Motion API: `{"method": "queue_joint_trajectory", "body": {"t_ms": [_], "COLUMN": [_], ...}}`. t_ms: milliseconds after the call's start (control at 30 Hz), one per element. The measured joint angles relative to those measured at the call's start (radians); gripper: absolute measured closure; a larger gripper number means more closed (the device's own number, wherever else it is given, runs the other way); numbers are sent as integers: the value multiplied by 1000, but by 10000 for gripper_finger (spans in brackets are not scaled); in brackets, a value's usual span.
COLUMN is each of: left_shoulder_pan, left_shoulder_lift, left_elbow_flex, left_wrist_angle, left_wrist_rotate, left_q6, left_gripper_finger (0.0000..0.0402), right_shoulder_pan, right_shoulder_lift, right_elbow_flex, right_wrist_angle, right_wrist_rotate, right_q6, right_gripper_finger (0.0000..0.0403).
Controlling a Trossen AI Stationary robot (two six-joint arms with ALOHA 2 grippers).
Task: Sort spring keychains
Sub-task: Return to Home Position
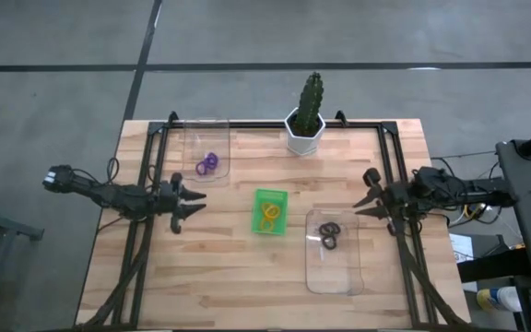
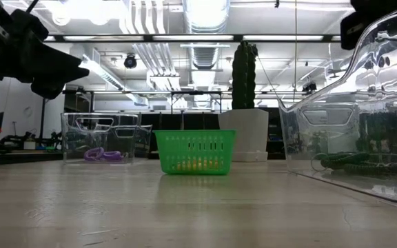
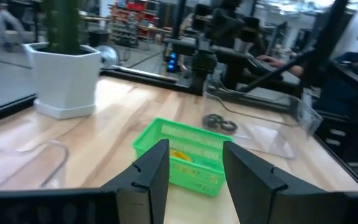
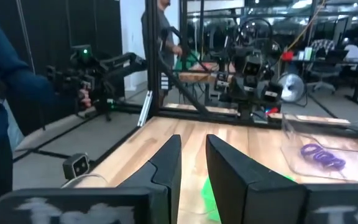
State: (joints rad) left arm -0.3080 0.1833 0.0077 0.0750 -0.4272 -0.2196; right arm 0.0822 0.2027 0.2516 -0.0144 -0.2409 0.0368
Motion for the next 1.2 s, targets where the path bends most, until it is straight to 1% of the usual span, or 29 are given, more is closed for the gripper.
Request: {"method": "queue_joint_trajectory", "body": {"t_ms": [167,267,333,467,567,733,900,1033,1200], "left_shoulder_pan": [-1,-1,-1,0,0,1,1,1,1], "left_shoulder_lift": [0,0,0,0,2,10,16,17,17], "left_elbow_flex": [0,-1,-1,-1,-1,-1,-1,-1,-1], "left_wrist_angle": [-3,-5,-5,-5,-6,-9,-11,-13,-13], "left_wrist_rotate": [68,76,76,76,68,47,22,21,20], "left_q6": [8,22,51,96,112,117,116,116,100], "left_gripper_finger": [259,259,259,259,259,259,259,259,259], "right_shoulder_pan": [0,0,0,-1,0,-1,-2,-2,-2], "right_shoulder_lift": [-119,-171,-199,-199,-197,-182,-181,-182,-181], "right_elbow_flex": [-48,-94,-126,-193,-244,-243,-243,-243,-243], "right_wrist_angle": [-48,-63,-64,-33,31,29,33,36,36], "right_wrist_rotate": [9,12,38,131,183,232,301,305,305], "right_q6": [50,65,64,41,30,-58,-74,-98,-70], "right_gripper_finger": [328,324,322,321,326,334,331,324,319]}}
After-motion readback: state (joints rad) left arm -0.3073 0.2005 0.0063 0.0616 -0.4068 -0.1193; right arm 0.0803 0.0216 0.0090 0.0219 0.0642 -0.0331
